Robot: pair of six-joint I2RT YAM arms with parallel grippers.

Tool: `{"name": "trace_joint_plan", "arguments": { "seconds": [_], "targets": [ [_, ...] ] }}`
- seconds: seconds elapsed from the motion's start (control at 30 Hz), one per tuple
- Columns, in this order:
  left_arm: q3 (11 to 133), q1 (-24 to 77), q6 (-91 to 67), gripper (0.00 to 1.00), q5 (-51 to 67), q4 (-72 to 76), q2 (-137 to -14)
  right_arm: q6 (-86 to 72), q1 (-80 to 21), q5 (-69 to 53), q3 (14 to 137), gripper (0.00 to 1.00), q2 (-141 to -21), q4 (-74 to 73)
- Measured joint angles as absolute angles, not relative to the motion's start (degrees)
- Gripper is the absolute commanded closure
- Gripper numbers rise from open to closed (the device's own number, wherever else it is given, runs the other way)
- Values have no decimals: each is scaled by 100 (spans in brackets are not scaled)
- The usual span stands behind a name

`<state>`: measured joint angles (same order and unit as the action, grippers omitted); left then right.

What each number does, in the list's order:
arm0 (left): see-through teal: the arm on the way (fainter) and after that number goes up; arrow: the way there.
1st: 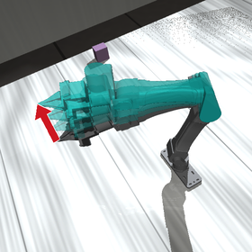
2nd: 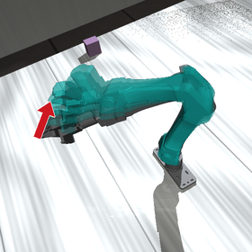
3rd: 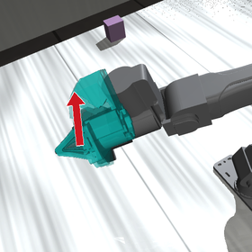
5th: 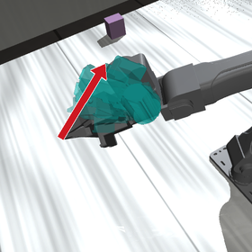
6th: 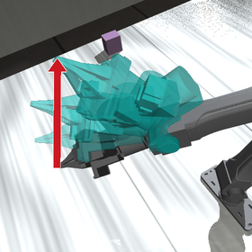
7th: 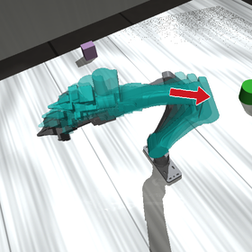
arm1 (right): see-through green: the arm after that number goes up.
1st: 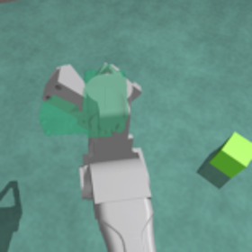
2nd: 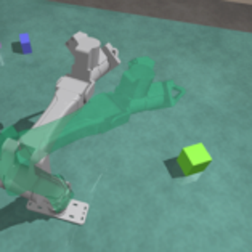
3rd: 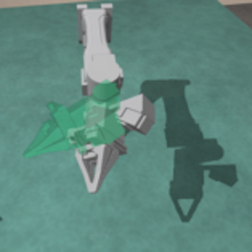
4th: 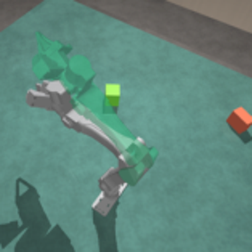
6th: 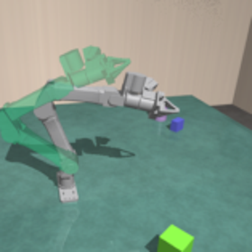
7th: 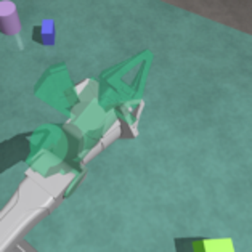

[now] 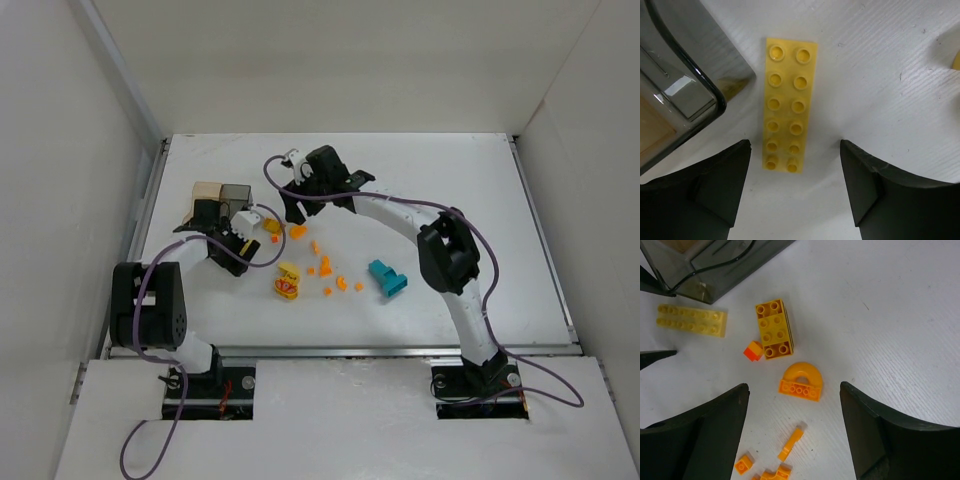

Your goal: Sort the legos into containers by color

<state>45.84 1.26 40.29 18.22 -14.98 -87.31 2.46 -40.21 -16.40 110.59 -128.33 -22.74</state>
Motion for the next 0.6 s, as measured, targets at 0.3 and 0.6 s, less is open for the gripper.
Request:
{"name": "trace_joint_plan", "arguments": {
  "seconds": [0.3, 0.6],
  "targets": [
    [4602, 126, 4364, 95, 2078, -1710, -8757, 401, -4021, -1500, 10877, 20, -12796, -2272],
    [4512, 141, 4823, 100, 2445, -2453, -7824, 386, -4001, -1483, 10687, 20, -12700, -2255]
  ]
}}
